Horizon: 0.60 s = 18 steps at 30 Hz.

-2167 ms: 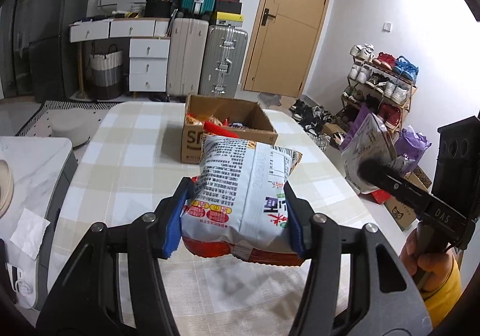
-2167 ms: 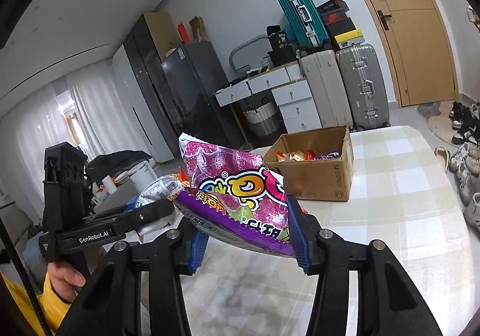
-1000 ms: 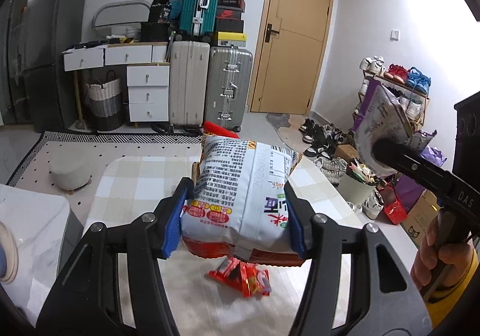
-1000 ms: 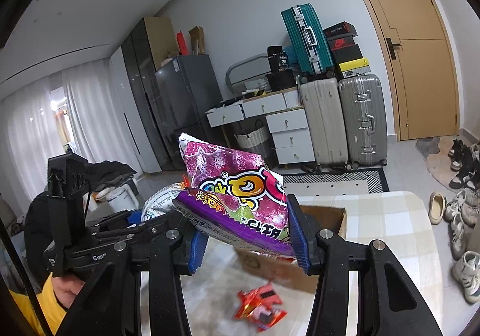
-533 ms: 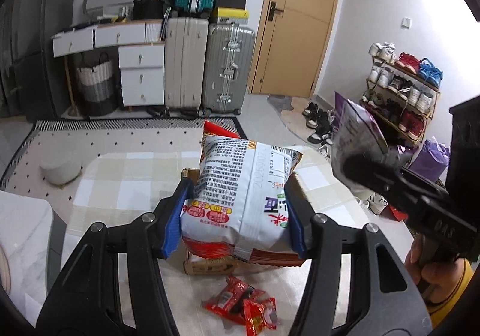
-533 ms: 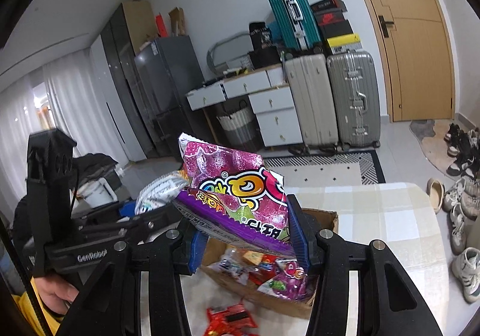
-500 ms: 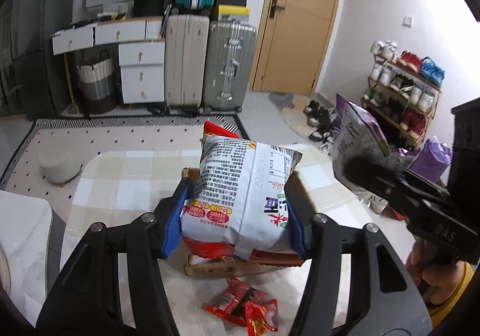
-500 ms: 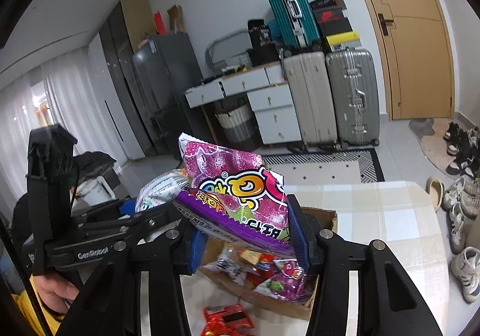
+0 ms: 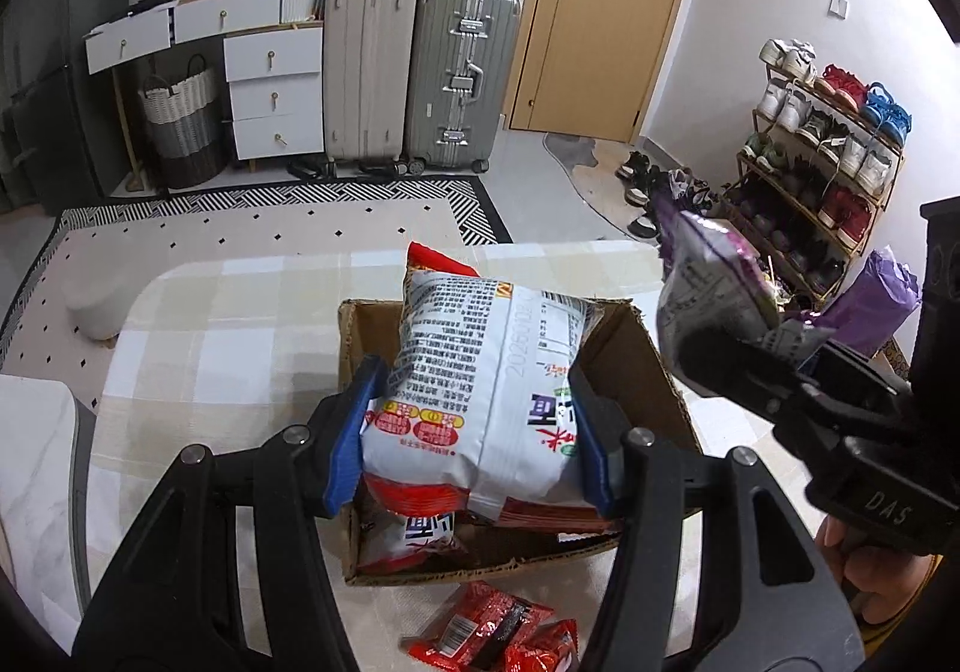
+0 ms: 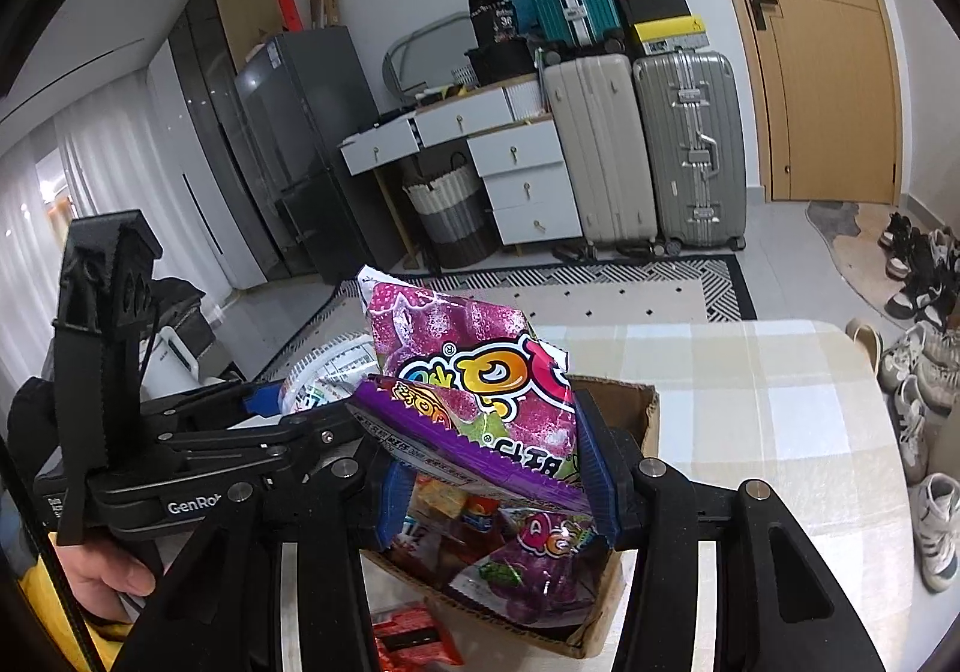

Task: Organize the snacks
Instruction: 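Lower both bags into the box and open both tools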

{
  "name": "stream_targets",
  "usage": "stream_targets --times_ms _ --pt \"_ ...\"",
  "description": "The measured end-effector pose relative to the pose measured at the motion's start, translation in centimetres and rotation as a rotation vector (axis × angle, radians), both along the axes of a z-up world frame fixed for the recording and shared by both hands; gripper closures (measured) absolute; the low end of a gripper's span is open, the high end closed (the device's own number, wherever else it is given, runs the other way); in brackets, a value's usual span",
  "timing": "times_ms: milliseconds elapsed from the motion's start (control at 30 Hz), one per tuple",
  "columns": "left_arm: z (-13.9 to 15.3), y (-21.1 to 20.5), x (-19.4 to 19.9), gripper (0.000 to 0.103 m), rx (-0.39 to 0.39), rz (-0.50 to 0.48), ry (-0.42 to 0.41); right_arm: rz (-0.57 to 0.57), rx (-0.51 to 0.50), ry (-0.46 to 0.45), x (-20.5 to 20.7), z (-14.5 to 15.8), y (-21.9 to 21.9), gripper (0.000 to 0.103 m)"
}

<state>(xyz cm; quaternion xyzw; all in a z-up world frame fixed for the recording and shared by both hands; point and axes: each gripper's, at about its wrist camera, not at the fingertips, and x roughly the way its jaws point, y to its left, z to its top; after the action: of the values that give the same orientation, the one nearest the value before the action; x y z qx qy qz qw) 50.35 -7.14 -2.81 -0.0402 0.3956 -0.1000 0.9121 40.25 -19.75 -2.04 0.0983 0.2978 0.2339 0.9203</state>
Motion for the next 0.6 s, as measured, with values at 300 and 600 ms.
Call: stream_targets --times_ms 300,600 --pt "-2.4 -0.9 2.9 0.048 0.013 -0.006 0.023 -0.016 -0.009 0.058 2.1 -2.1 -0.2 0.055" --pt "-3.8 -0.3 2.6 0.03 0.021 0.033 0.034 -0.01 -0.028 0.09 2.6 -3.1 0.4 0.055"
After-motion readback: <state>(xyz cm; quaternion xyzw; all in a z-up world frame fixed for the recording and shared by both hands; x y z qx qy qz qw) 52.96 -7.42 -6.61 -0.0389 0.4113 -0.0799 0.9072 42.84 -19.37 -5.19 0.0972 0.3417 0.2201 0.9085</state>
